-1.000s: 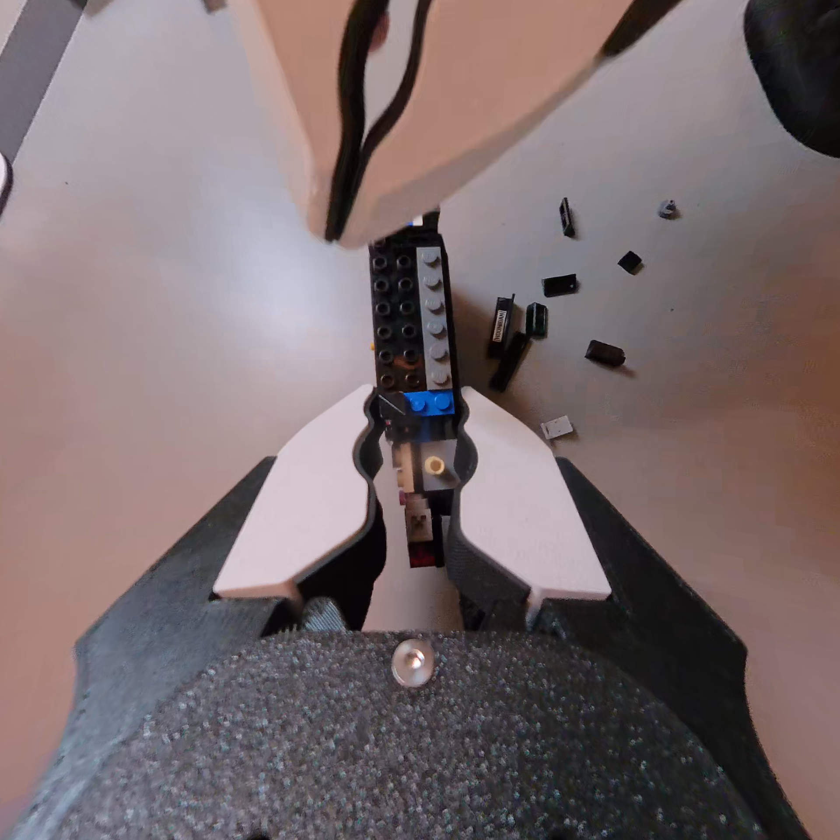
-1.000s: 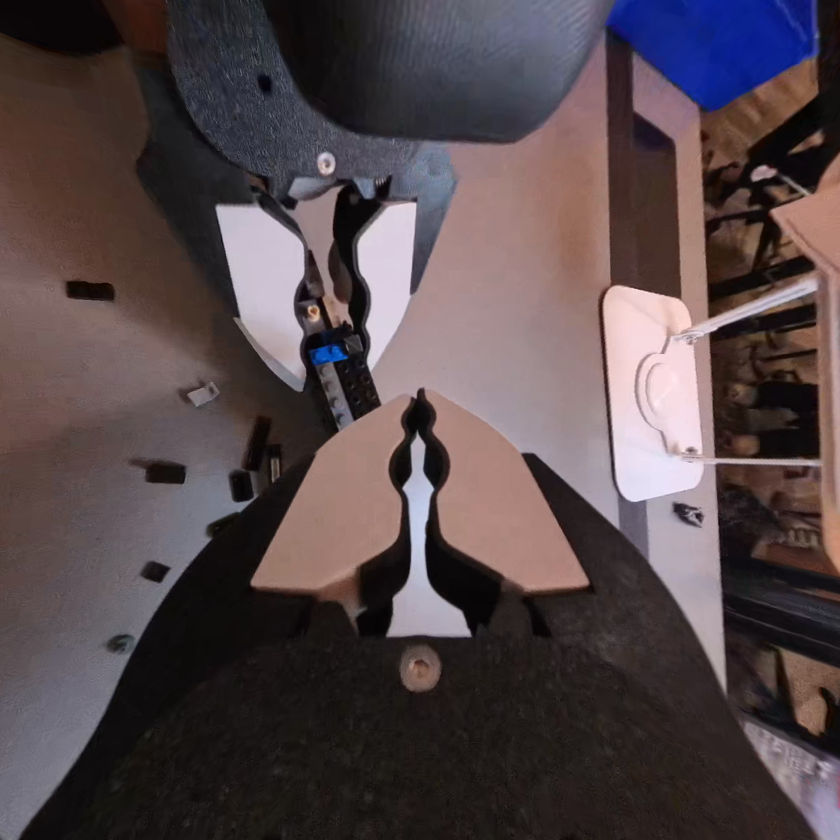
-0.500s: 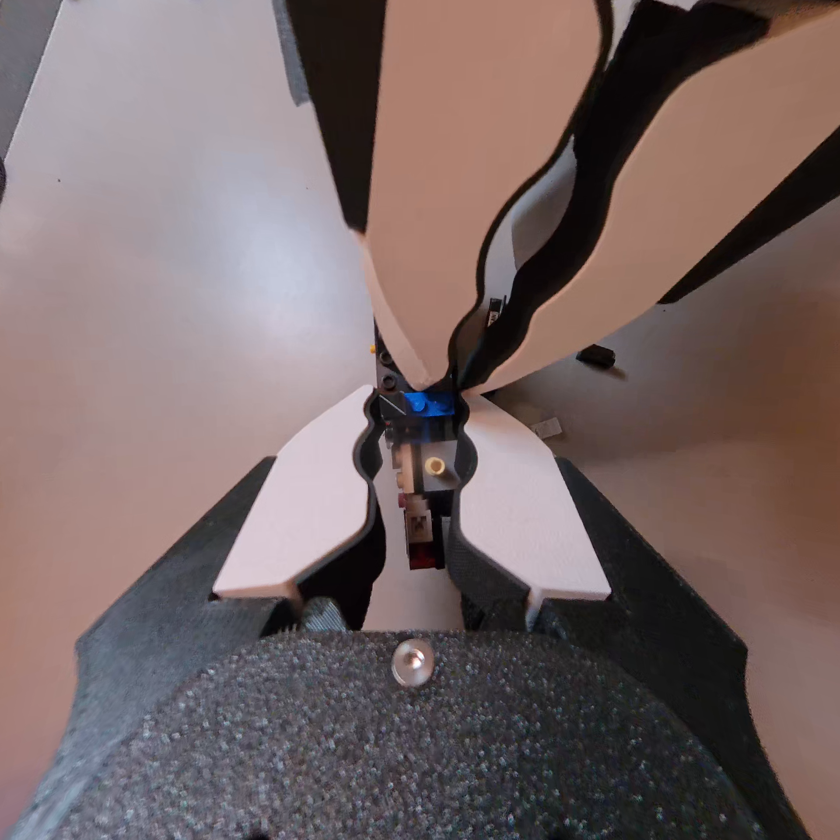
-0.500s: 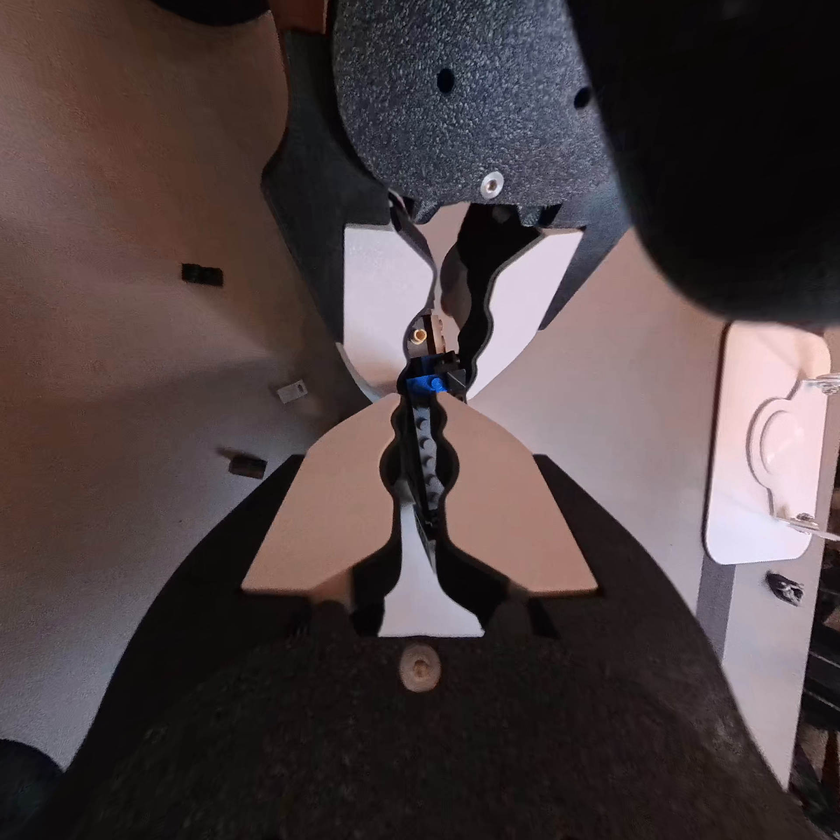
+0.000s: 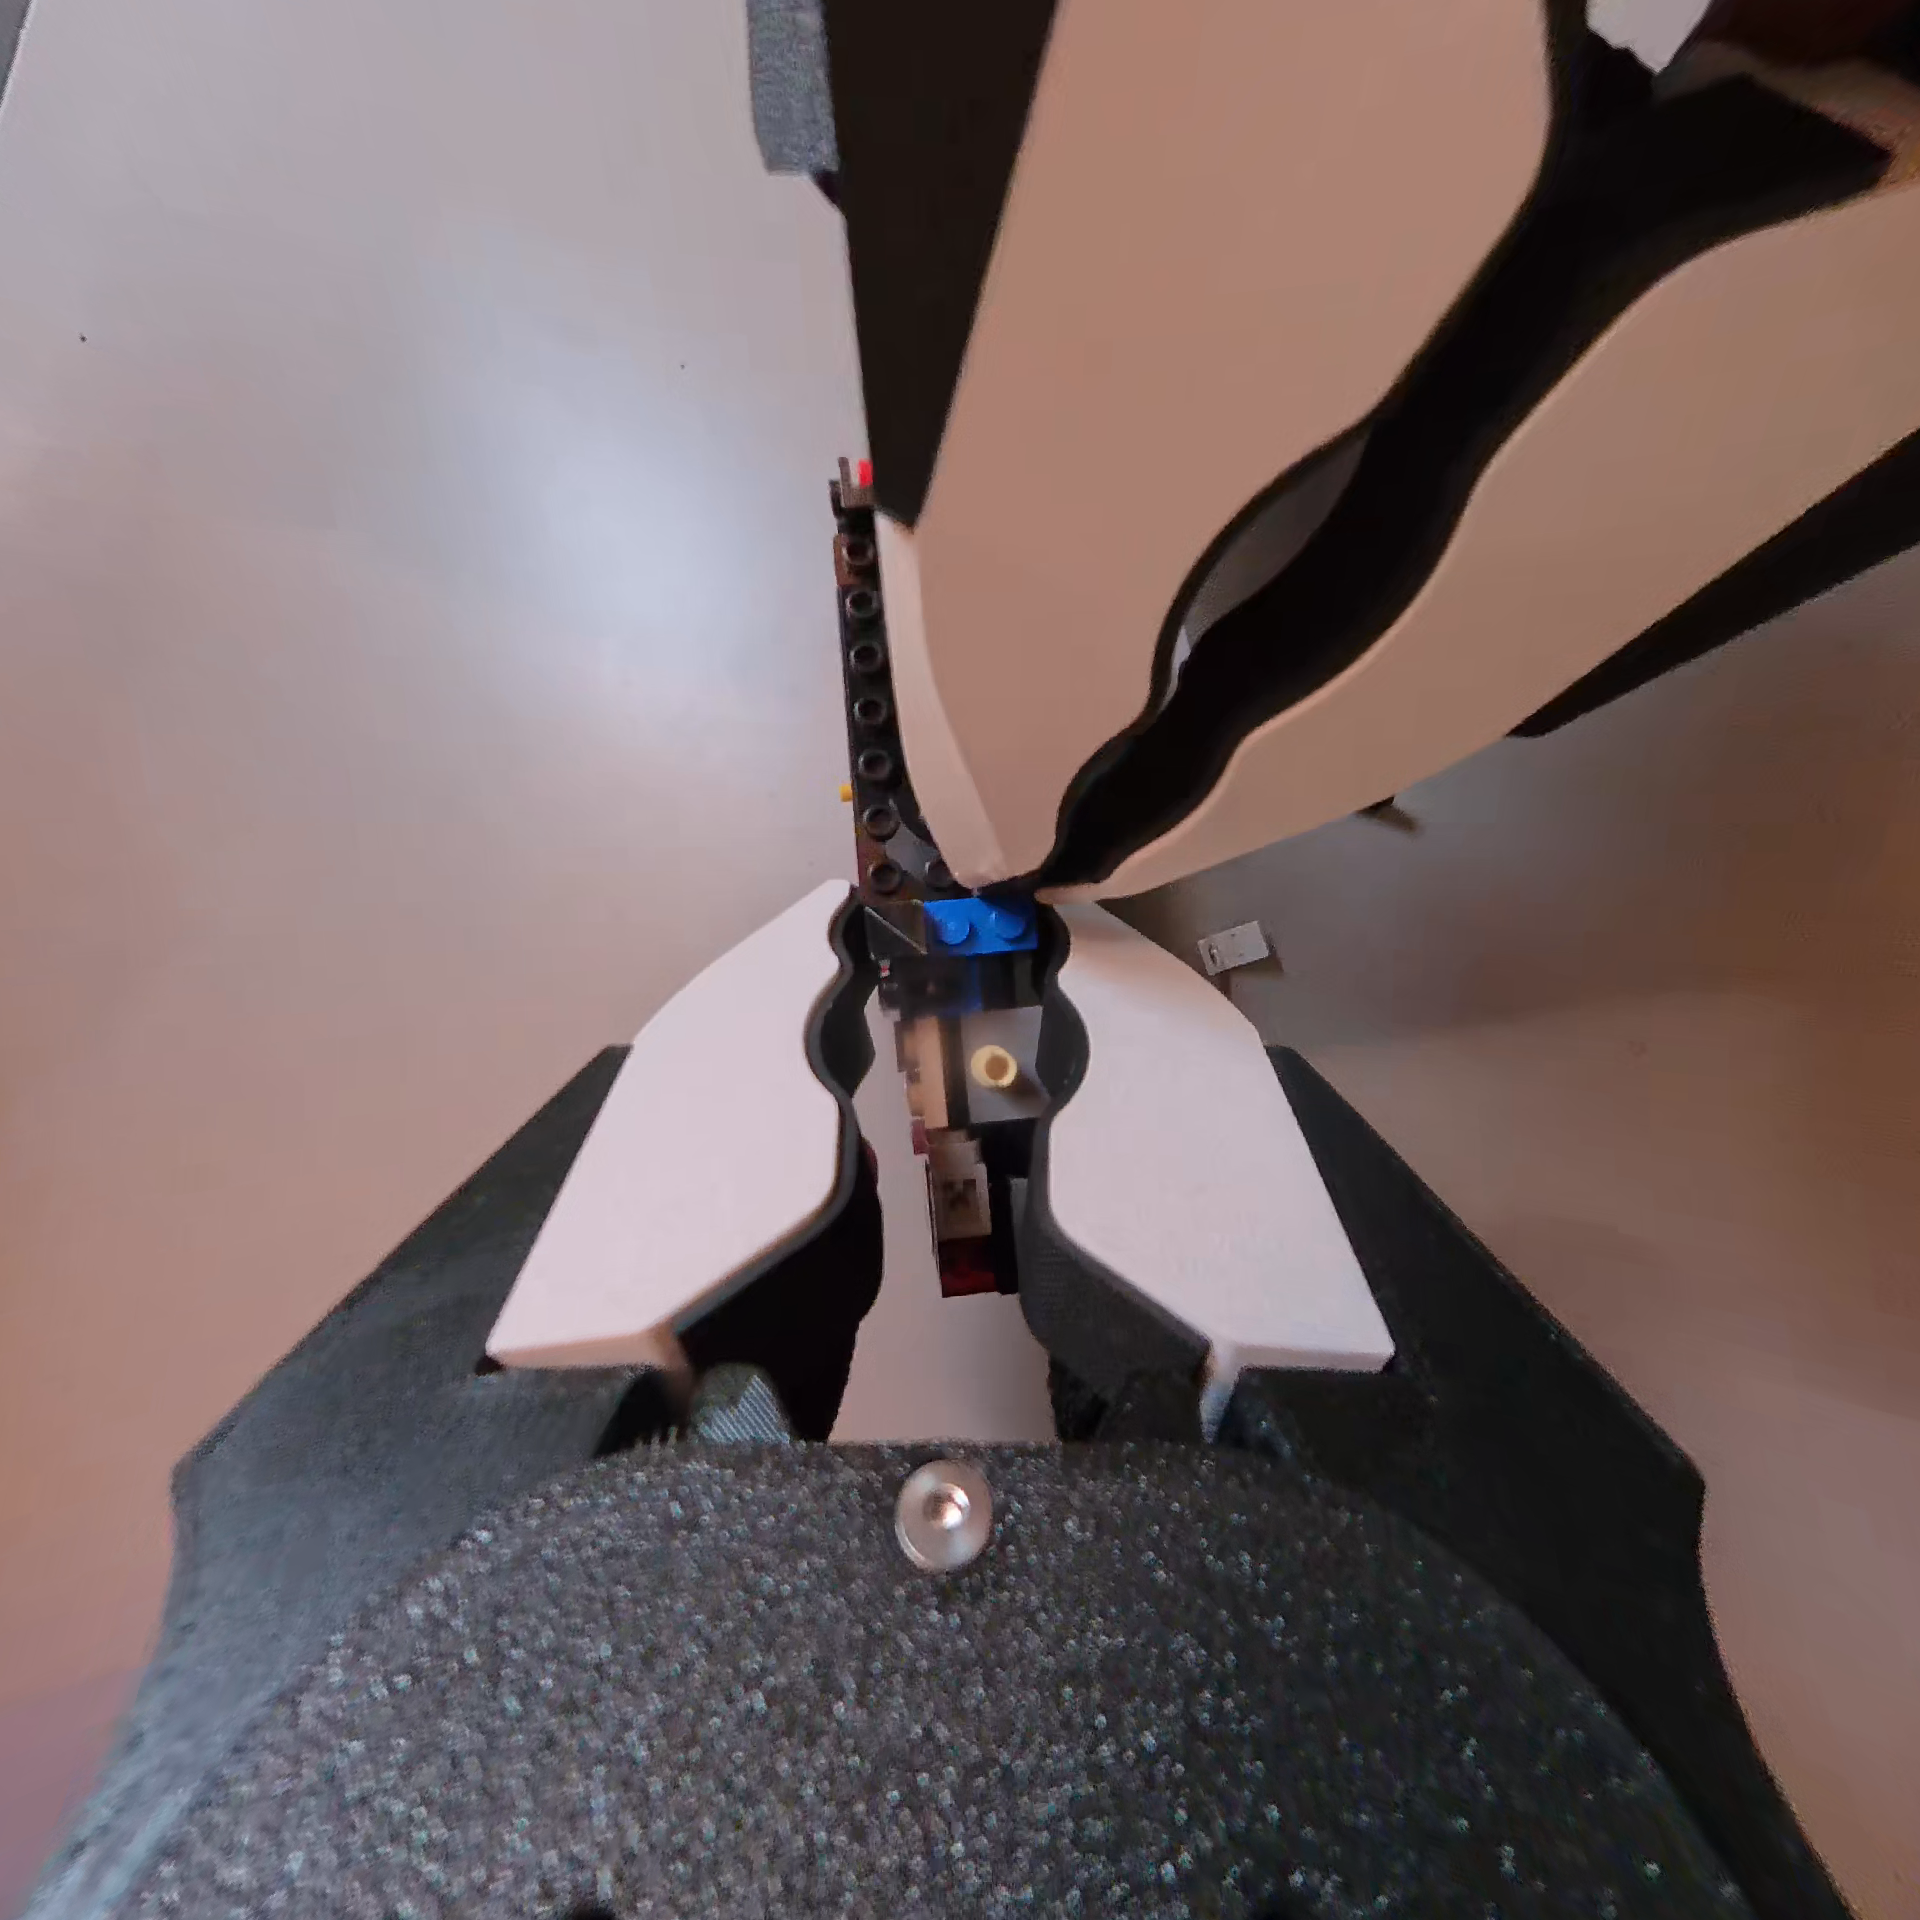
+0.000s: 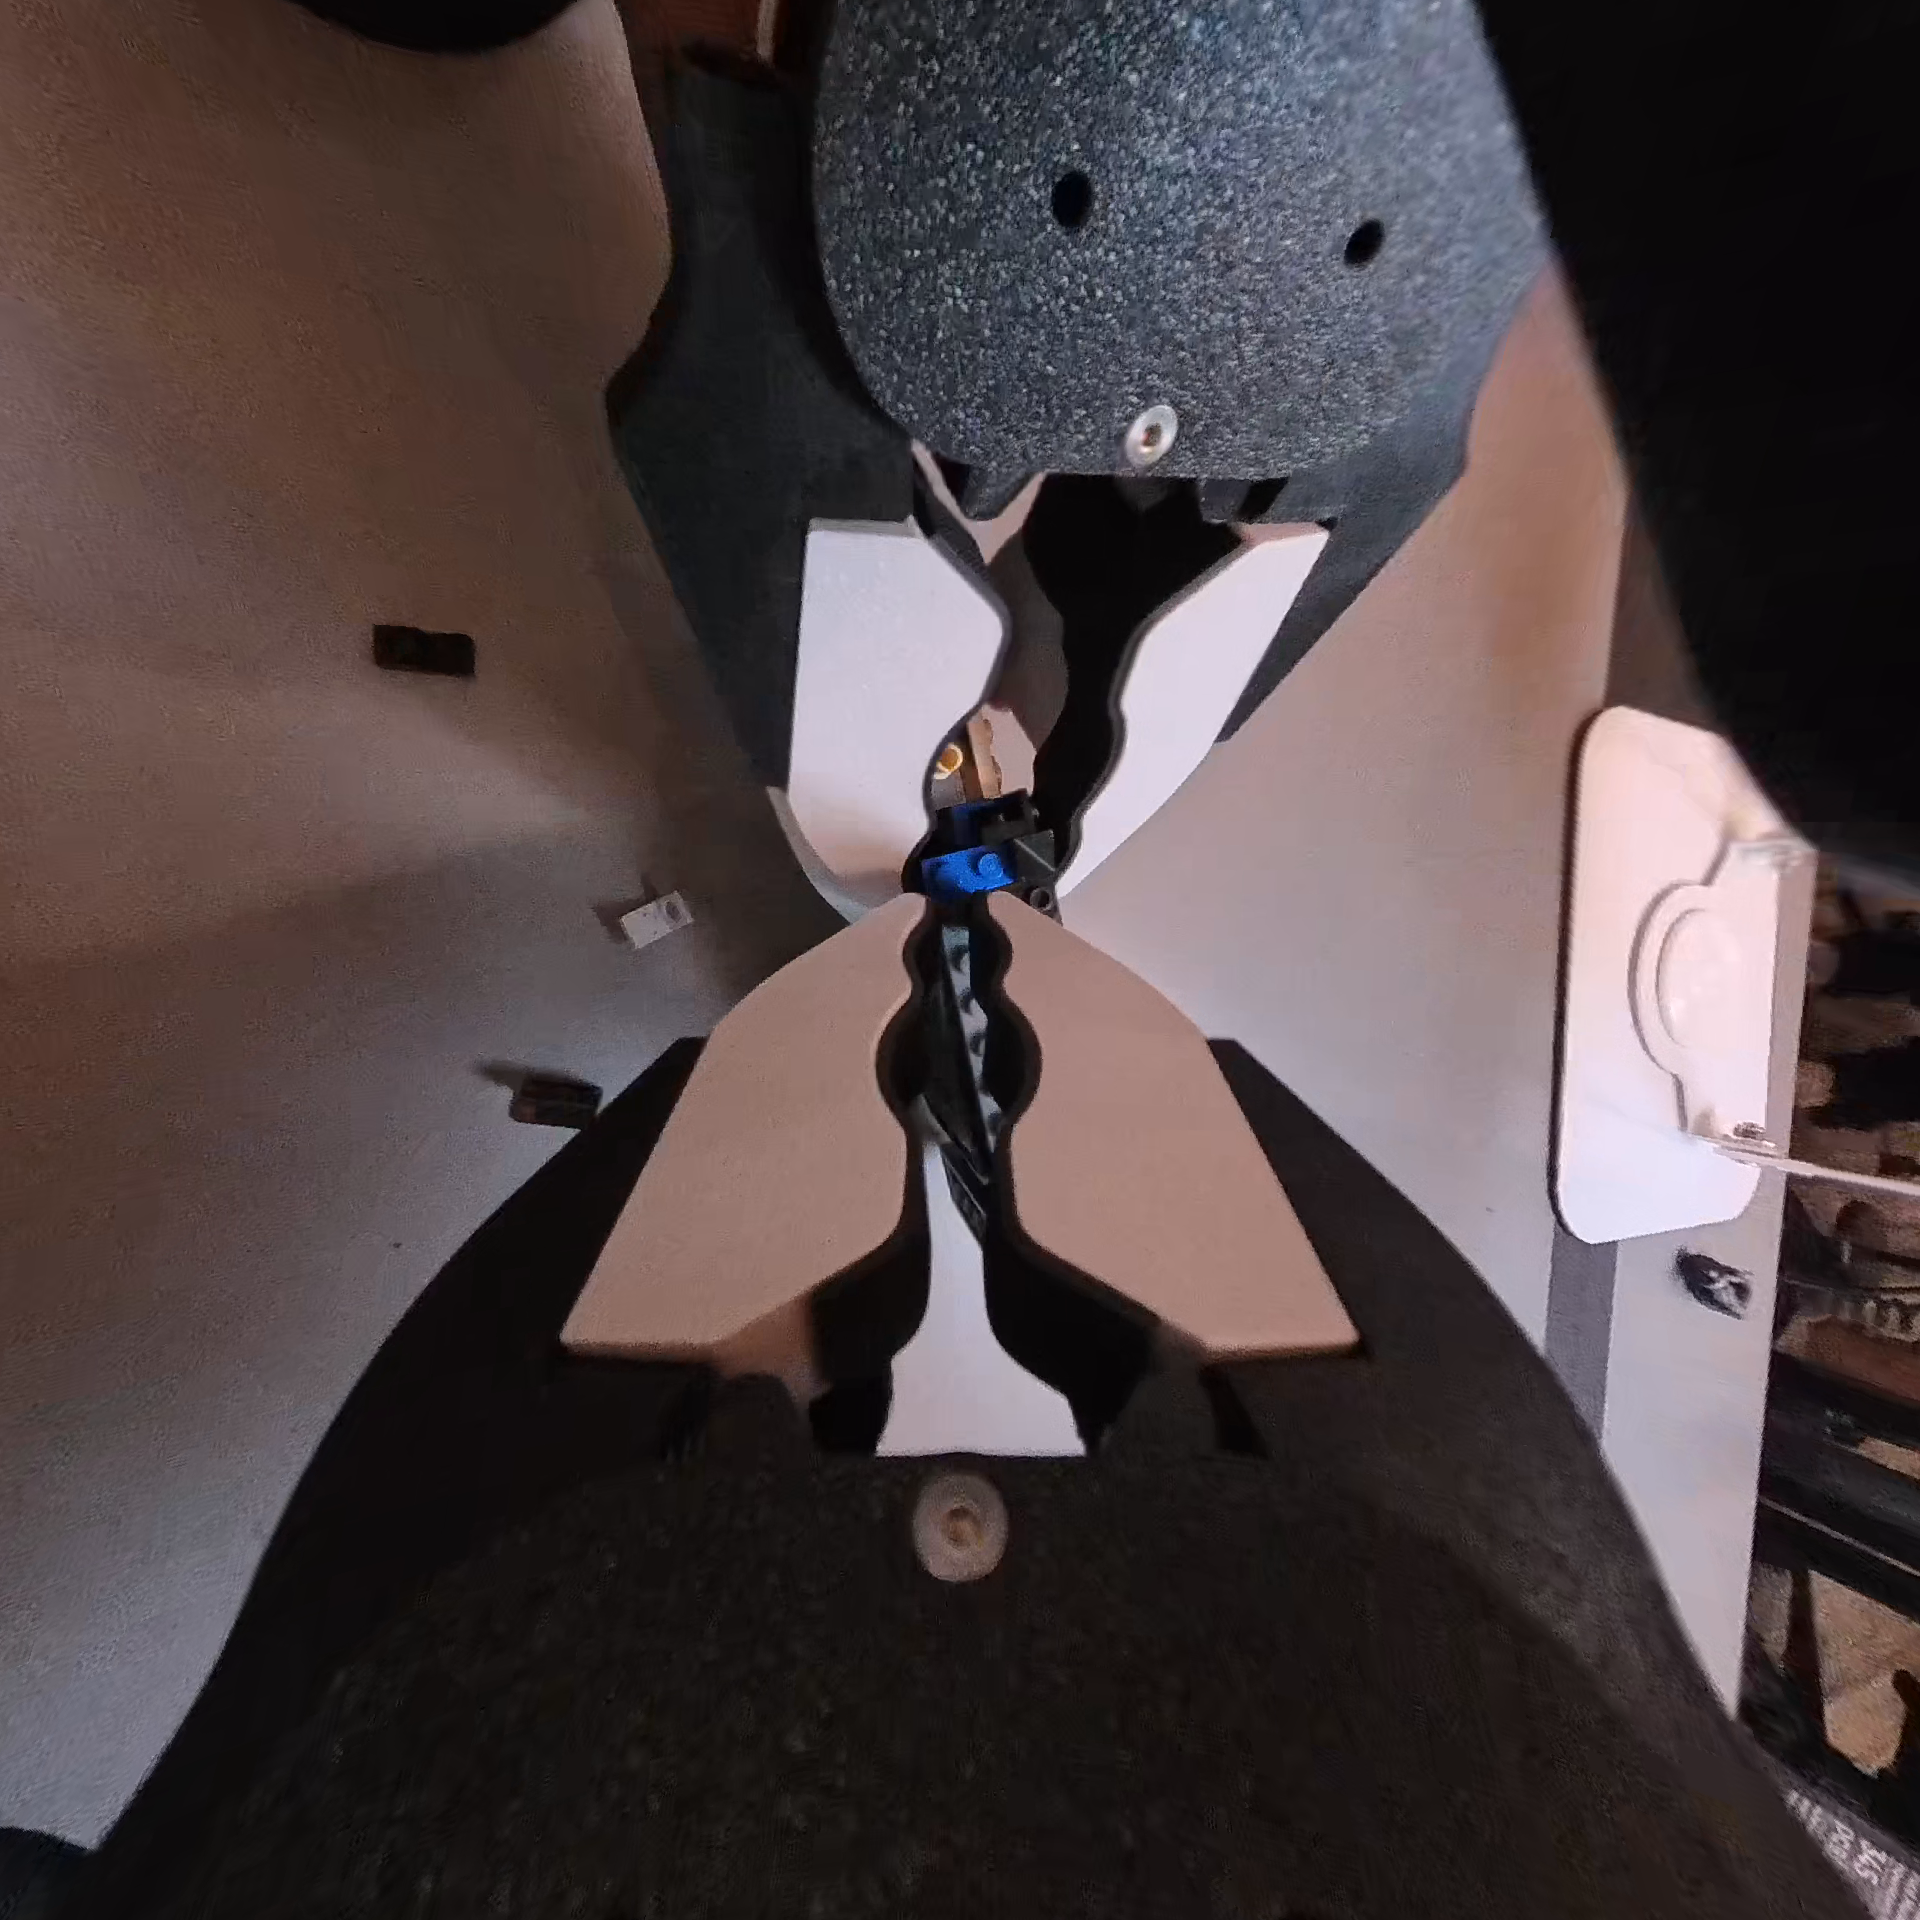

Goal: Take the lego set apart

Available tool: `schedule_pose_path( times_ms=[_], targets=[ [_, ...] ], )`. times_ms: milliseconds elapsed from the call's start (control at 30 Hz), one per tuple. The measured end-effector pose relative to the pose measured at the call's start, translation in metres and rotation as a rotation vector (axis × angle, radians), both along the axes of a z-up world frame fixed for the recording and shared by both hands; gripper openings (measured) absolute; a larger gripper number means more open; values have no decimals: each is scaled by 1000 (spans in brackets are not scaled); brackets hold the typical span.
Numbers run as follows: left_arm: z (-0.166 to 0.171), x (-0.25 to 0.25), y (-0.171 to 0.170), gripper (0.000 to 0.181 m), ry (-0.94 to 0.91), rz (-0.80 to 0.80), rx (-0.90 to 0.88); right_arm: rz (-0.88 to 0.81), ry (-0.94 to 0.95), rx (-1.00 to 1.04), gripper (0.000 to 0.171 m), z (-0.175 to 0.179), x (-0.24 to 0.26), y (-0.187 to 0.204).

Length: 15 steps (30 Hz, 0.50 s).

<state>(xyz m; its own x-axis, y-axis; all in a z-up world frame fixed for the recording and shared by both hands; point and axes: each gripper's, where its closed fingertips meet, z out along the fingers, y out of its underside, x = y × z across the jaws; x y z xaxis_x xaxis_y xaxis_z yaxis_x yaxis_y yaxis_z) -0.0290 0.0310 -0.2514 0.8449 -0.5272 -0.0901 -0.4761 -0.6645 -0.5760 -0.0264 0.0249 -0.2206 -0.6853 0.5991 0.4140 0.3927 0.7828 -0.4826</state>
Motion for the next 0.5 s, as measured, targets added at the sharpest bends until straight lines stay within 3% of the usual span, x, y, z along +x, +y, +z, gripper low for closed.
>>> schedule_pose_path(
  times_ms=[200, 300, 500],
  targets=[
    [1, -3, 5, 30, 23, 22, 29, -22, 15, 29, 5, 1, -1, 6],
    [-3, 4, -1, 29, -31, -14, 11, -166, 147, 30, 0, 34, -12, 44],
    [2, -6, 5, 29, -39, 5, 28, -101, 115, -27, 0, 34, 3, 28]
  ],
)
